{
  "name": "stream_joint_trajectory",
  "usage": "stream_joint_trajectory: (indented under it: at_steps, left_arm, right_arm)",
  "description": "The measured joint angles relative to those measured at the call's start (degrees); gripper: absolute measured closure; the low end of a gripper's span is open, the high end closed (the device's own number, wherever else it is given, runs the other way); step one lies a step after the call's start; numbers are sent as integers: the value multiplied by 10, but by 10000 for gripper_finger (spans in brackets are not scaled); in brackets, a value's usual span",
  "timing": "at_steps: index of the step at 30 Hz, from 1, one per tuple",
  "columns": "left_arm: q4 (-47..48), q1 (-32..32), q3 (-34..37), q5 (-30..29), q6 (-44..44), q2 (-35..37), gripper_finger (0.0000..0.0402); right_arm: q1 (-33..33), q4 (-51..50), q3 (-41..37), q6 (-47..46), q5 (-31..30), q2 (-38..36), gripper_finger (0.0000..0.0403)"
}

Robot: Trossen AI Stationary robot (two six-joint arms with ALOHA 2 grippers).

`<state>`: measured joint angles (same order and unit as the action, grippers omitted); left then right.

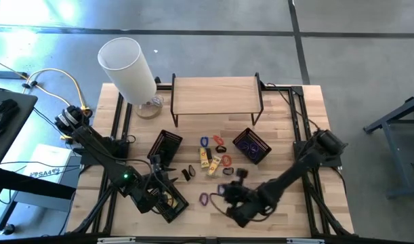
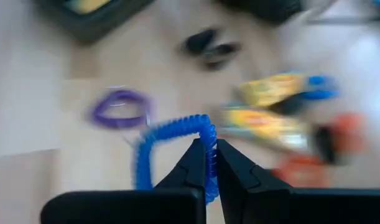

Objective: Pick & Place Office Desk Supplies
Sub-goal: Put the bottom blue spring keychain into the top right black bin

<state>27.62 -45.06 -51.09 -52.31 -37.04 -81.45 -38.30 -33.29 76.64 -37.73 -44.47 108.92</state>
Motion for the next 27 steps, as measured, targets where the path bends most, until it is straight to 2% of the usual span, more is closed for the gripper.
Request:
stream_joint_trajectory:
  at_steps: [6,8,10,12,14,17,20,24,27]
  left_arm:
    - [-13,20,0,1,-2,-33,245]
    - [-13,23,0,1,-2,-44,245]
    - [-16,24,0,0,-2,-52,245]
    - [-19,24,0,1,0,-56,245]
    - [-33,24,0,1,12,-56,245]
    - [-59,24,0,10,44,-57,245]
    - [-94,24,0,44,89,-57,245]
    - [-136,30,0,103,142,-57,245]
    - [-167,30,0,130,174,-57,245]
  right_arm:
    - [-31,-128,0,-98,-170,-30,395]
    - [-35,-178,2,-151,-209,-32,395]
    - [-34,-262,0,-239,-220,-30,395]
    - [-24,-347,1,-356,-207,-30,395]
    - [-7,-440,1,-479,-168,-29,395]
    - [15,-539,0,-602,-116,-28,395]
    - [39,-563,-10,-645,-70,-28,395]
    - [79,-542,-29,-638,16,-29,397]
    - [104,-498,-55,-612,30,-29,398]
